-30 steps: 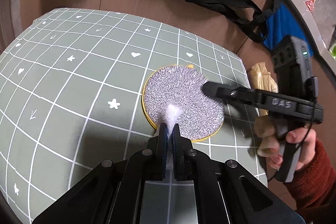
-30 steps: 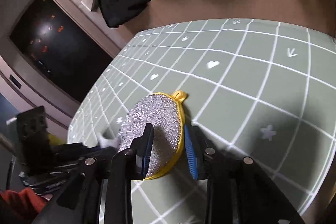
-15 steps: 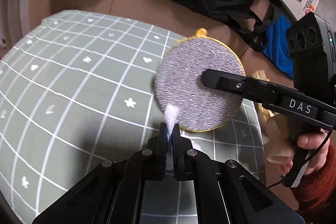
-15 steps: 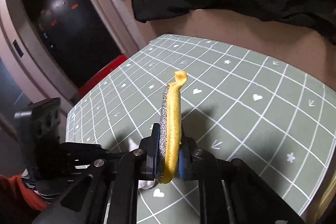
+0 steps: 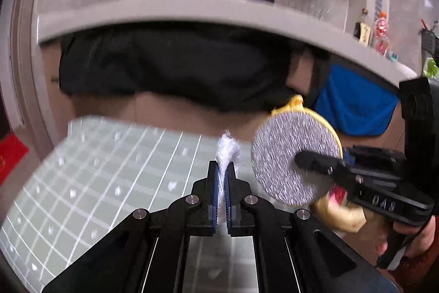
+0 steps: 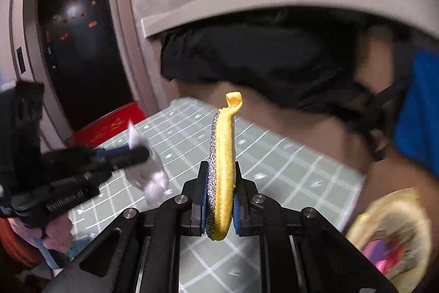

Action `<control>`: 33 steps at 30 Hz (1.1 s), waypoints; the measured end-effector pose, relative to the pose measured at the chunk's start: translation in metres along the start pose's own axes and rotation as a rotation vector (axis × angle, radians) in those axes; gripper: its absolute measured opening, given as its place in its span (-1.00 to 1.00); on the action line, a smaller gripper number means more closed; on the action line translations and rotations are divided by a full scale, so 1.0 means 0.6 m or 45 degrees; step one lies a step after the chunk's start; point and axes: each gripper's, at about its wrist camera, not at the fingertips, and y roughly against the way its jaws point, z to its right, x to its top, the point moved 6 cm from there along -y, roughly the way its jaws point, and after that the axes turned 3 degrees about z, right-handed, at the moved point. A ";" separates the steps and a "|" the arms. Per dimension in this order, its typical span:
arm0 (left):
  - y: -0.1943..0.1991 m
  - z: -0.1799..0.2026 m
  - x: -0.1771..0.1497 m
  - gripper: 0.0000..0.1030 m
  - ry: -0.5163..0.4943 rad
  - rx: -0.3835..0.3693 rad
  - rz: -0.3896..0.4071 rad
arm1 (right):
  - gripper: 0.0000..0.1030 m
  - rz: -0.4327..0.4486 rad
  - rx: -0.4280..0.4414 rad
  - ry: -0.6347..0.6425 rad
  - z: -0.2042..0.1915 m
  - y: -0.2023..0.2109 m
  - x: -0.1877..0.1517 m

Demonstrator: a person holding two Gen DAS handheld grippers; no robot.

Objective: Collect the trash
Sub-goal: 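Carry the tissue and silver pad over the bin and open both tools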

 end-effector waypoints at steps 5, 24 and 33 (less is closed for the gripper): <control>0.013 0.066 0.052 -0.92 -0.049 0.006 0.137 | -0.73 0.095 -0.101 0.034 0.051 0.078 0.025; -0.037 0.313 0.083 -0.92 -0.105 -0.270 0.192 | -0.73 0.212 -0.416 -0.071 0.254 0.265 -0.010; -0.112 0.386 0.029 -0.92 -0.106 -0.374 0.054 | -0.73 0.179 -0.470 -0.184 0.331 0.280 -0.059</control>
